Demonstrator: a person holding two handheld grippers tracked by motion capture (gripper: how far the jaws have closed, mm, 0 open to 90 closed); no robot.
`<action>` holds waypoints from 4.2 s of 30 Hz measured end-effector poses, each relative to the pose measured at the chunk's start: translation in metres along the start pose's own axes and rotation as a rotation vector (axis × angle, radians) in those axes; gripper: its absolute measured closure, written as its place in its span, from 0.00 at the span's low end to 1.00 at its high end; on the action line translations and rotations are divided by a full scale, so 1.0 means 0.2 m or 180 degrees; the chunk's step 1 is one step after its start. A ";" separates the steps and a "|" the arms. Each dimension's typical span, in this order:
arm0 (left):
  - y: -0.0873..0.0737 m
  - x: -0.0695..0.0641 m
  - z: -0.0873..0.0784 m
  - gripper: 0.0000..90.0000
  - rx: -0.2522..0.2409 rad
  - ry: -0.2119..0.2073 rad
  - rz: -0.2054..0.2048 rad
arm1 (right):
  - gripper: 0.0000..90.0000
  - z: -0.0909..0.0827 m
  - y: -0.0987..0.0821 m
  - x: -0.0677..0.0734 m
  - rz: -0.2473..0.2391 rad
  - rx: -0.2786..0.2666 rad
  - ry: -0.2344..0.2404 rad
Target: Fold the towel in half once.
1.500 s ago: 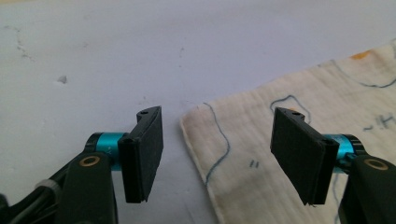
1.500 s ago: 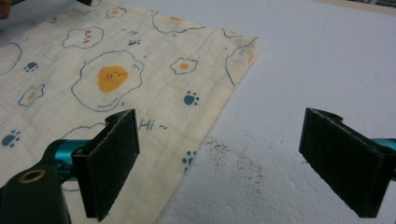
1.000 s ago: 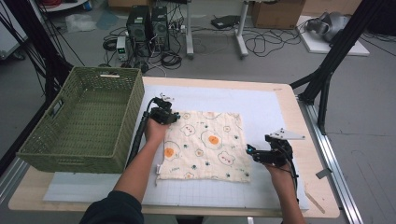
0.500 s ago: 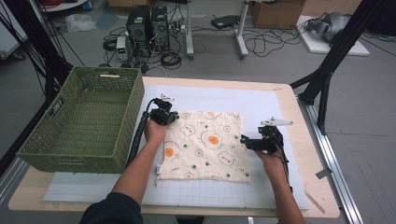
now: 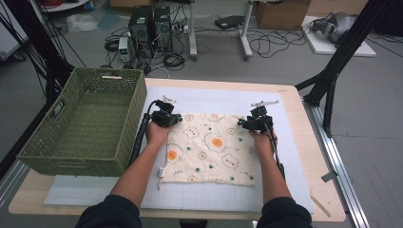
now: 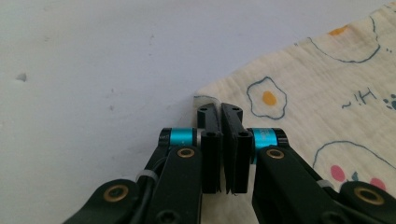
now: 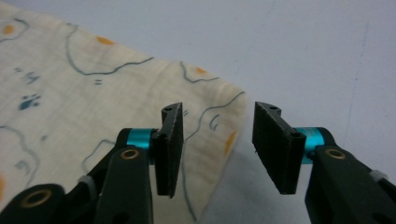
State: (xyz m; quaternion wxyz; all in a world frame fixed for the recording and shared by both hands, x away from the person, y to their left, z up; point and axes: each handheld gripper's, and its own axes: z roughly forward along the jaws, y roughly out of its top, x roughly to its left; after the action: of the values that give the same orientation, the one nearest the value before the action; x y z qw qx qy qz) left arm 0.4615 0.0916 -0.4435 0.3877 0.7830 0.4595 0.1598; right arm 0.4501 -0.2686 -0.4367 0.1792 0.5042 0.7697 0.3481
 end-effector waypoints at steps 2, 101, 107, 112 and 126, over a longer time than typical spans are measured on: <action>0.00 0.00 0.00 0.96 0.0000 -0.0021 -0.0008 | 0.62 0.03 0.00 0.00 0.0019 0.0050 0.0004; -0.51 -0.17 -0.75 0.61 -0.0766 -0.0877 -0.0057 | 0.78 -0.74 -0.51 0.25 -0.0360 -0.0691 0.0755; -0.50 -0.16 -0.71 0.61 -0.0735 -0.0814 -0.0043 | 0.75 -0.65 -0.54 0.26 -0.0460 -0.0418 0.0684; -0.49 -0.17 -0.67 0.61 -0.0702 -0.0627 0.0035 | 0.74 -0.59 -0.54 0.25 -0.0374 -0.0285 0.0625; -0.53 -0.23 -0.52 0.87 -0.0304 -0.0536 0.0086 | 0.94 -0.52 -0.56 0.29 -0.0455 0.0071 0.0515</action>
State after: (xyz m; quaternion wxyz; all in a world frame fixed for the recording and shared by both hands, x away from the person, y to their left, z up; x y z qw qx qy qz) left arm 0.3109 0.1307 -0.4506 0.4596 0.7804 0.4066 0.1203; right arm 0.2878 -0.2818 -0.4403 0.1352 0.4201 0.8195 0.3655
